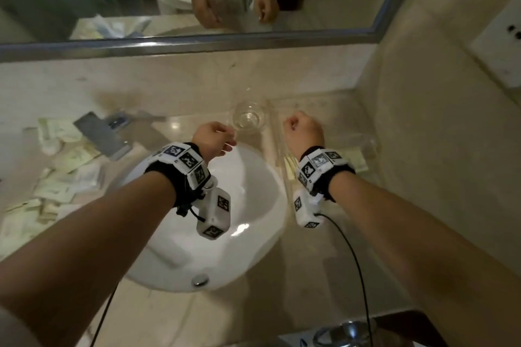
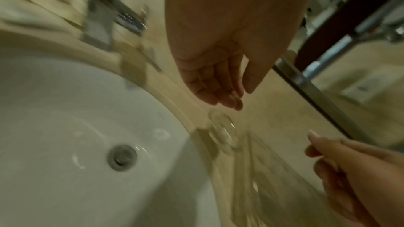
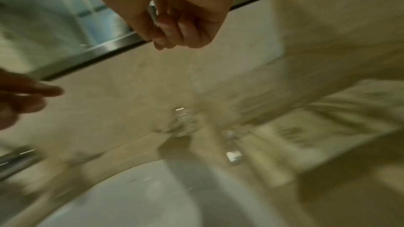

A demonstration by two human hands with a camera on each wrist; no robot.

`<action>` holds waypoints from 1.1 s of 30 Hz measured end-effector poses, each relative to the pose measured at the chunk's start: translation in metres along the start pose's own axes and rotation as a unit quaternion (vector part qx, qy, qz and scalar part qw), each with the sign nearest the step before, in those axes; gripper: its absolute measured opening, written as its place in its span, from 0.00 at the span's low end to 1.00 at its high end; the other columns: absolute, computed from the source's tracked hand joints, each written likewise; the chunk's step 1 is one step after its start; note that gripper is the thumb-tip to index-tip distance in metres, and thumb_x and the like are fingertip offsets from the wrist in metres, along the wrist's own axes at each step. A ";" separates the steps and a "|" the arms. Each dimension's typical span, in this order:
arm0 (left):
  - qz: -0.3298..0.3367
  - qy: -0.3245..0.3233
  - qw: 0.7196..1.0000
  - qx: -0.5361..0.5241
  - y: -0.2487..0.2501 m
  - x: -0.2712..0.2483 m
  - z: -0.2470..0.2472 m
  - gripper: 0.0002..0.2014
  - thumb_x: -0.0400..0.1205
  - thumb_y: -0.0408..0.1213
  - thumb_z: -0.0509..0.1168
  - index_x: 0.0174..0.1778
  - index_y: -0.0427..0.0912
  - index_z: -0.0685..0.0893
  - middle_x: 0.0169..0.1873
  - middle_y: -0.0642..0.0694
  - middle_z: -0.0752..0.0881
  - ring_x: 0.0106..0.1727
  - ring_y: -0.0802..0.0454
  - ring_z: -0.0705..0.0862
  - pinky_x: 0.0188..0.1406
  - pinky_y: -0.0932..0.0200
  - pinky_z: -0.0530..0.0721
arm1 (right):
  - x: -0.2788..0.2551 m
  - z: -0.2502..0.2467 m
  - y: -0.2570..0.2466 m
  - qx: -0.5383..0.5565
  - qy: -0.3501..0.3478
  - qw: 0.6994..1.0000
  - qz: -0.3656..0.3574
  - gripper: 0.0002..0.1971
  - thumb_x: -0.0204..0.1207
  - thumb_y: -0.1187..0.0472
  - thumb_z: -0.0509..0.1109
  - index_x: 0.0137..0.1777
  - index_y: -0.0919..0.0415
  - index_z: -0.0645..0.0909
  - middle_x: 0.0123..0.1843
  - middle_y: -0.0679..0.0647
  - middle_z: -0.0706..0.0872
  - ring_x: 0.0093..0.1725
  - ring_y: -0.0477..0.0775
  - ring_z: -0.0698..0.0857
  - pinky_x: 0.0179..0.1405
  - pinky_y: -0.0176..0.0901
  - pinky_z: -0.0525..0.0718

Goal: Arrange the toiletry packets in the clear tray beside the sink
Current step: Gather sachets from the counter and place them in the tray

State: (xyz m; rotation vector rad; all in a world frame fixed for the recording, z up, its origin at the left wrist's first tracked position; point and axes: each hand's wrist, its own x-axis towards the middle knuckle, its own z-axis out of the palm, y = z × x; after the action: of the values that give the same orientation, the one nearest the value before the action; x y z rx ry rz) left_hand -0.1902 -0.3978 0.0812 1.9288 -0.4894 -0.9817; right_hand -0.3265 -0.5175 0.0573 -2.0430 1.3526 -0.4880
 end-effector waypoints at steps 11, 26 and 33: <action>-0.070 0.217 0.971 -0.074 -0.117 -0.077 -0.227 0.12 0.82 0.29 0.60 0.33 0.44 0.77 0.24 0.49 0.84 0.15 0.64 0.79 0.20 0.71 0.76 | -0.121 0.165 -0.185 0.029 -0.268 0.933 -0.237 0.12 0.81 0.56 0.63 0.43 0.64 0.82 0.33 0.54 0.81 0.34 0.54 0.78 0.34 0.38 0.73; -0.207 0.294 0.931 -0.053 -0.261 -0.116 -0.354 0.07 0.75 0.35 0.70 0.45 0.41 0.79 0.52 0.34 0.86 0.53 0.39 0.85 0.58 0.46 0.84 | -0.195 0.336 -0.250 -0.107 -0.417 0.873 -0.228 0.17 0.79 0.55 0.67 0.64 0.62 0.77 0.63 0.59 0.83 0.62 0.60 0.82 0.60 0.47 0.79; -0.215 0.285 0.934 0.011 -0.282 -0.089 -0.362 0.21 0.80 0.48 0.63 0.64 0.39 0.74 0.61 0.39 0.84 0.62 0.39 0.82 0.63 0.48 0.81 | -0.183 0.376 -0.262 -0.157 -0.283 0.914 -0.246 0.18 0.80 0.58 0.64 0.68 0.61 0.74 0.69 0.58 0.76 0.70 0.60 0.74 0.66 0.54 0.76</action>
State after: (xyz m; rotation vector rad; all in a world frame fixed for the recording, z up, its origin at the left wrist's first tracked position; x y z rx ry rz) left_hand 0.0301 0.0034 -0.0137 2.2673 0.2687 -0.6181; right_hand 0.0077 -0.1657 -0.0320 -2.5300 0.5892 0.1429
